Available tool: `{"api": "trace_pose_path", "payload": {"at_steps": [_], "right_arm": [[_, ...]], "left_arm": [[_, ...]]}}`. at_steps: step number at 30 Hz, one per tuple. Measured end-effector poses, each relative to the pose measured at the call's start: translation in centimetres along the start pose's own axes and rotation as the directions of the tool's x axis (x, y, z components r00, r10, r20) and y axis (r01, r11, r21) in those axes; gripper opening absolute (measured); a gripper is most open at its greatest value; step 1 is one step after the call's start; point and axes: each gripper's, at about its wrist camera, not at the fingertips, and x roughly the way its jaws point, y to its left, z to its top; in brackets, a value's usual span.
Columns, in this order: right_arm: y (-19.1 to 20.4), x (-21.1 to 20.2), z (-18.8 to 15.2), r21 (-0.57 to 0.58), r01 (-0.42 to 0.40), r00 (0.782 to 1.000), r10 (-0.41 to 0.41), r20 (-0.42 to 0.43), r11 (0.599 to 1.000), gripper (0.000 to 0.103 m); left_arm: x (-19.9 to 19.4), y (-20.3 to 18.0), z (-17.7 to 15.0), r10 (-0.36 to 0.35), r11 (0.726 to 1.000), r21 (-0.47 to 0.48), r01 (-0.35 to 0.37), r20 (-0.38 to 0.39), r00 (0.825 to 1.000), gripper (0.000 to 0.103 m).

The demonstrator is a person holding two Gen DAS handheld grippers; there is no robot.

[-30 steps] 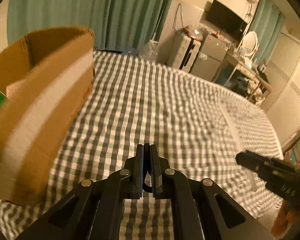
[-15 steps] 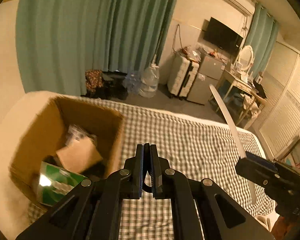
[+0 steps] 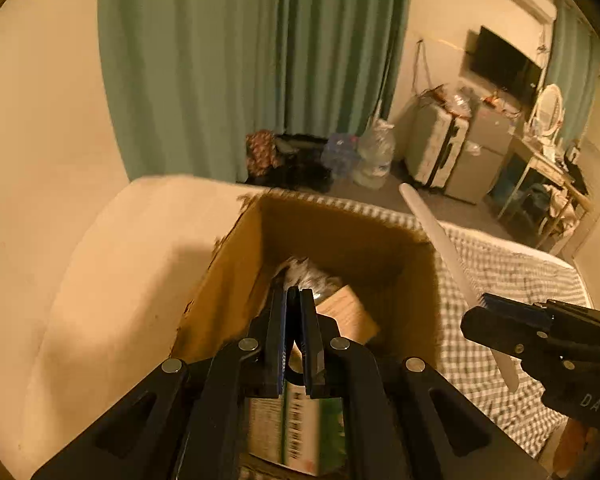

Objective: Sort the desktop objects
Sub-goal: 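Carry the hair tie and comb into the box and open both tools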

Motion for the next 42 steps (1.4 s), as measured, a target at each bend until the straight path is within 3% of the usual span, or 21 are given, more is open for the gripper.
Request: {"api": "trace_pose_path", "payload": {"at_steps": [3,4,5,6,7,11,15,18,21,26,31,33,38,42], "right_arm": [[-0.1,2.3,0.0,-0.022,0.016,1.000,-0.016,-0.016,1.000,0.027],[0.0,2.5,-0.1,-0.023,0.020,1.000,-0.020,-0.010,1.000,0.030],[0.1,2.9,0.0,-0.021,0.020,1.000,-0.020,-0.008,1.000,0.056],[0.1,3.3,0.1,-0.018,0.015,1.000,-0.015,-0.008,1.000,0.076],[0.2,3.4,0.1,-0.022,0.022,1.000,-0.022,0.001,1.000,0.103],[0.1,1.8,-1.4,-0.062,0.204,0.976,-0.198,0.086,0.977,0.103],[0.1,-1.2,-3.0,-0.067,0.296,0.948,-0.284,0.144,0.953,0.103],[0.2,-4.8,-4.3,-0.053,0.363,0.917,-0.346,0.198,0.930,0.103],[1.2,-9.0,-6.1,-0.011,0.449,0.861,-0.429,0.272,0.894,0.103],[1.3,-13.8,-10.3,0.054,0.514,0.795,-0.500,0.343,0.856,0.103],[-0.9,-13.5,-13.6,0.088,0.555,0.789,-0.557,0.259,0.827,0.103],[-1.9,-13.6,-14.5,0.111,0.563,0.782,-0.572,0.246,0.819,0.103],[-3.8,-13.0,-14.4,0.179,0.525,0.814,-0.552,0.178,0.832,0.103],[-3.5,-12.8,-14.3,0.203,0.519,0.813,-0.553,0.181,0.830,0.103]], "left_arm": [[1.9,0.8,-0.8,0.006,1.000,0.020,-0.006,-0.003,1.000,0.011],[2.2,1.0,-1.0,0.008,1.000,0.022,-0.008,0.004,1.000,0.027],[2.4,1.1,-1.1,0.006,1.000,0.021,-0.006,0.006,1.000,0.045],[2.7,1.3,-1.4,0.019,1.000,0.017,-0.019,0.001,1.000,0.093],[3.1,1.7,-1.7,0.046,0.999,0.012,-0.045,-0.008,0.999,0.103],[2.1,1.1,-3.5,0.031,0.995,0.097,-0.037,0.060,0.998,0.103],[-0.3,-0.9,-4.6,0.045,0.973,0.219,-0.069,0.113,0.993,0.103],[-3.7,-2.6,-5.0,0.067,0.966,0.234,-0.110,0.183,0.981,0.103],[-7.4,-3.8,-6.5,0.088,0.970,0.195,-0.146,0.276,0.957,0.103],[-9.0,-6.8,-8.6,0.030,0.983,0.168,-0.072,0.239,0.971,0.103],[-7.8,-8.5,-10.4,-0.039,0.994,0.106,0.019,0.194,0.980,0.103],[-7.4,-8.3,-11.0,-0.025,0.998,0.068,0.013,0.181,0.983,0.103],[-7.5,-7.5,-11.5,-0.036,0.999,0.036,0.031,0.166,0.985,0.103],[-7.6,-7.4,-11.6,-0.029,0.999,0.030,0.025,0.171,0.985,0.103]]}}
